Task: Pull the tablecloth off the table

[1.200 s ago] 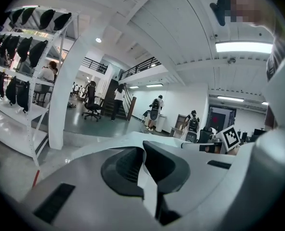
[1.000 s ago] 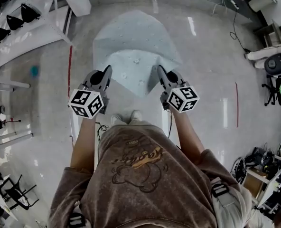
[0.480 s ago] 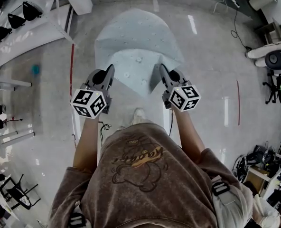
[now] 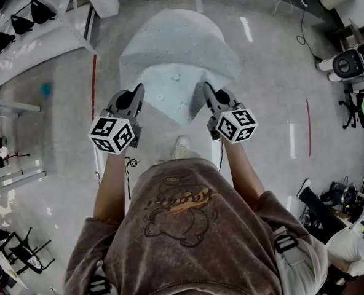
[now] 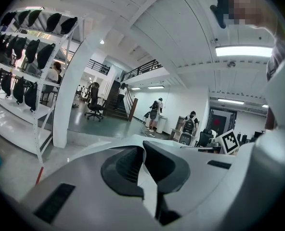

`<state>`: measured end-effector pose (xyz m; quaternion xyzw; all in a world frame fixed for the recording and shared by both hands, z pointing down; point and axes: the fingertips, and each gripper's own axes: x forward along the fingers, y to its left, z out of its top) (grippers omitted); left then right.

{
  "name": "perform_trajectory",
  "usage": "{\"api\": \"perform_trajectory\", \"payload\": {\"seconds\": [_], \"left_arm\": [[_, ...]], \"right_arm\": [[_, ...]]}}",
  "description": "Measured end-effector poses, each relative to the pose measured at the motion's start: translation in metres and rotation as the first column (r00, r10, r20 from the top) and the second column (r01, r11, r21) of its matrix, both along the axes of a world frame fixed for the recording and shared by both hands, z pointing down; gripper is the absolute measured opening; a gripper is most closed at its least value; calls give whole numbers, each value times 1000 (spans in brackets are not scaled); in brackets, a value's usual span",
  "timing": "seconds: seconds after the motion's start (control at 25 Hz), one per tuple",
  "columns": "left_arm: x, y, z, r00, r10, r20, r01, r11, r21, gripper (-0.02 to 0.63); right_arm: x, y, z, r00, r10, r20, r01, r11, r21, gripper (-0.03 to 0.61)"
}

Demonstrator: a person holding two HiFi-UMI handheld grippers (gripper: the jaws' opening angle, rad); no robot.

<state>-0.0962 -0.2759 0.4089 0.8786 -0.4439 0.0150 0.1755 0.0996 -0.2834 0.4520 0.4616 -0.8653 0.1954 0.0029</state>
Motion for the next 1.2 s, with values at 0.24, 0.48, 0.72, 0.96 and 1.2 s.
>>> {"api": "perform_trajectory", "payload": {"seconds": [0.24,0.48,0.72,0.96,1.2], "left_arm": [[-10,17,-3,1000,0,-10,0,1000,9,20],[-14,41,-4,1000,5,-18,-5,1000,13,20],[-23,68,-3,1000,7,-16,-7,1000,15,20],[-33,93,-6,1000,3,-25,-3,1000,18,20],[-42,116,-8,1000,14,-9,-14,999,34,20]], "right_arm": [[-10,18,-2,1000,0,-1,0,1000,-3,9],[-14,41,-2,1000,-2,-1,2,1000,-2,9],[-23,68,0,1000,-5,0,5,1000,-2,9],[-33,91,-3,1000,-10,0,10,1000,11,9],[-43,116,-1,1000,-5,2,5,1000,13,9]]}}
